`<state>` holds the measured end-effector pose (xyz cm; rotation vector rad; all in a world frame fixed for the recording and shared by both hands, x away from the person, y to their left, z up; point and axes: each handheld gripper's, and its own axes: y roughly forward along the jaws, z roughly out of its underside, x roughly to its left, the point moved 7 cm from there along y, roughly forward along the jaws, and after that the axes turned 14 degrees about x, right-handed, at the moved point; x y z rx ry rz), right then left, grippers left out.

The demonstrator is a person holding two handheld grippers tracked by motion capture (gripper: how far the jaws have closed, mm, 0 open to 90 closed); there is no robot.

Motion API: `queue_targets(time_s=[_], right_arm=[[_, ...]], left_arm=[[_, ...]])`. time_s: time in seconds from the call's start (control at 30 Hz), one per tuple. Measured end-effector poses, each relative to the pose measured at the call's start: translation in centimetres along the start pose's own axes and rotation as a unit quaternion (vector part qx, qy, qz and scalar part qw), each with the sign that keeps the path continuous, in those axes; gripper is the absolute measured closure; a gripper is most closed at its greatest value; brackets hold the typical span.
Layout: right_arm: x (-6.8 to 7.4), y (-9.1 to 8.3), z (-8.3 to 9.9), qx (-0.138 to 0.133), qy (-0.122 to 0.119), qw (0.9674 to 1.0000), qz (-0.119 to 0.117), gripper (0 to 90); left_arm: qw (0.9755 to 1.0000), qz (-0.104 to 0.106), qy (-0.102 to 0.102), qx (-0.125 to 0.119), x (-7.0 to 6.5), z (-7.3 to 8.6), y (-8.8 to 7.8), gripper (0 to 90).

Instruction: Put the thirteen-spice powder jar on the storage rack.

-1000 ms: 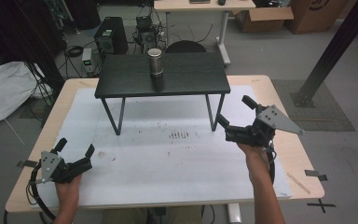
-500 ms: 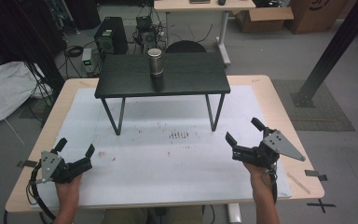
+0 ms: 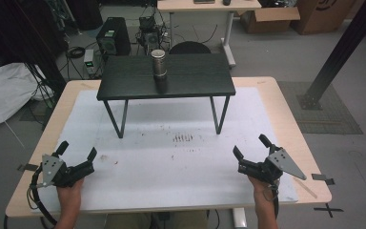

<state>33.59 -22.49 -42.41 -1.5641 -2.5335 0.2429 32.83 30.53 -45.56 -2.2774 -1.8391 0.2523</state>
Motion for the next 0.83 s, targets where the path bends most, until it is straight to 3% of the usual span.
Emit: queue_targets(time_s=[0.47,0.83], right_arm=[[0.3,0.5,2.5,-0.006,-0.015,0.9996,0.023,0.1],[0.5,0.6,2.8,-0.007,-0.024,0.9993,0.028,0.1]], left_arm=[[1.0,0.0,0.0,0.0,0.0,0.0,0.0,0.4],[1.0,0.0,0.0,0.0,0.0,0.0,0.0,0.4]])
